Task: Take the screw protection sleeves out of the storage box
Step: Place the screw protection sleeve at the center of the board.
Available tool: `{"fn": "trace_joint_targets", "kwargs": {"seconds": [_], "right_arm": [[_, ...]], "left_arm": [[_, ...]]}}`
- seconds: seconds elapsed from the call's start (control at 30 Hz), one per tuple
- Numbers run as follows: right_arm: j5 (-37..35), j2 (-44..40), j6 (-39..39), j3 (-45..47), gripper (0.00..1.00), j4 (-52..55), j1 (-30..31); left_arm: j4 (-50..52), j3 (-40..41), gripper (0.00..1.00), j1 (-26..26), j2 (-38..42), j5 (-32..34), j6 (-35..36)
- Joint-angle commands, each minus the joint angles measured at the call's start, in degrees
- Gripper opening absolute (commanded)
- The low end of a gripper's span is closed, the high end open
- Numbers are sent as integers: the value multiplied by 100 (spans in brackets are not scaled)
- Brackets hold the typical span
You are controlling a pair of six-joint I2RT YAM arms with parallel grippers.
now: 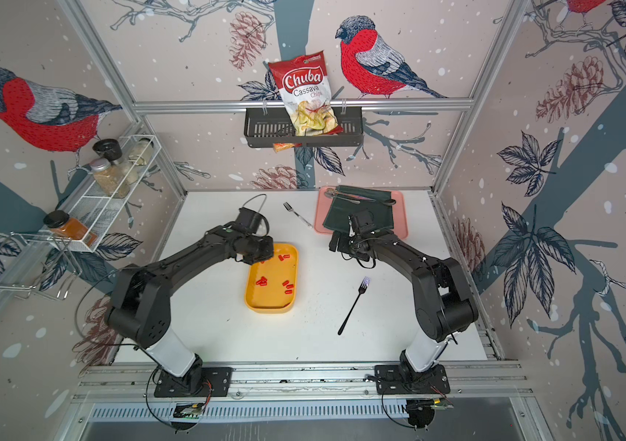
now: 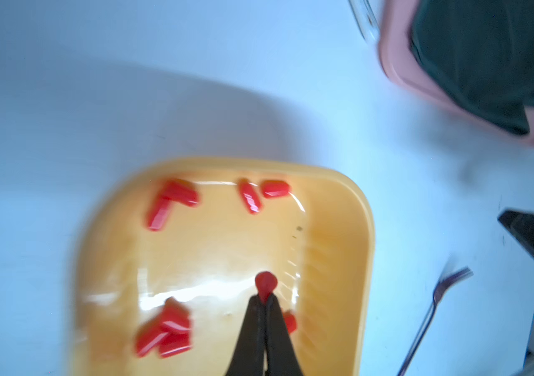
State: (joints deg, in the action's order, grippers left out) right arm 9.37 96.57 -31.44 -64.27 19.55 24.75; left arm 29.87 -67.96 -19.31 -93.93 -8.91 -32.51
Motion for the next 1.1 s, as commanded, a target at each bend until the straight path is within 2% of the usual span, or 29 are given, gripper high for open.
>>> {"fn": "trace_joint_targets", "kwargs": {"seconds": [0.0,0.07,0.13,0.27,0.4,0.57,0.7,0.77,1.07], "right_arm": [[-66,-115,-1,-51,100,154,30],[-124,-126,-6,-87,100,202,34],[-208,-90,-88,-174,100,312,46],[-341,-15,-295,-304,100,338,206],[-421,223,-420,-542,100,482,317],[-527,340,-512,-707,100,518,515],[-576,436,-525,-736,100,576,599],[-577,459,-534,-732,100,578,631],[-647,286,-451,-690,100,611,683]], "left_arm": [[358,-136,0,858,114,363,613],[322,-438,0,1343,-180,322,968],[413,-891,0,1583,-736,443,1297],[386,-1645,0,1690,-1921,728,1738],[225,-1895,0,1670,-2465,676,1803],[64,-1671,6,1624,-2578,671,1871],[-82,-1363,20,1612,-2535,612,1873],[-99,-1259,22,1597,-2483,627,1880],[78,-958,35,1306,-1719,712,1643]]}}
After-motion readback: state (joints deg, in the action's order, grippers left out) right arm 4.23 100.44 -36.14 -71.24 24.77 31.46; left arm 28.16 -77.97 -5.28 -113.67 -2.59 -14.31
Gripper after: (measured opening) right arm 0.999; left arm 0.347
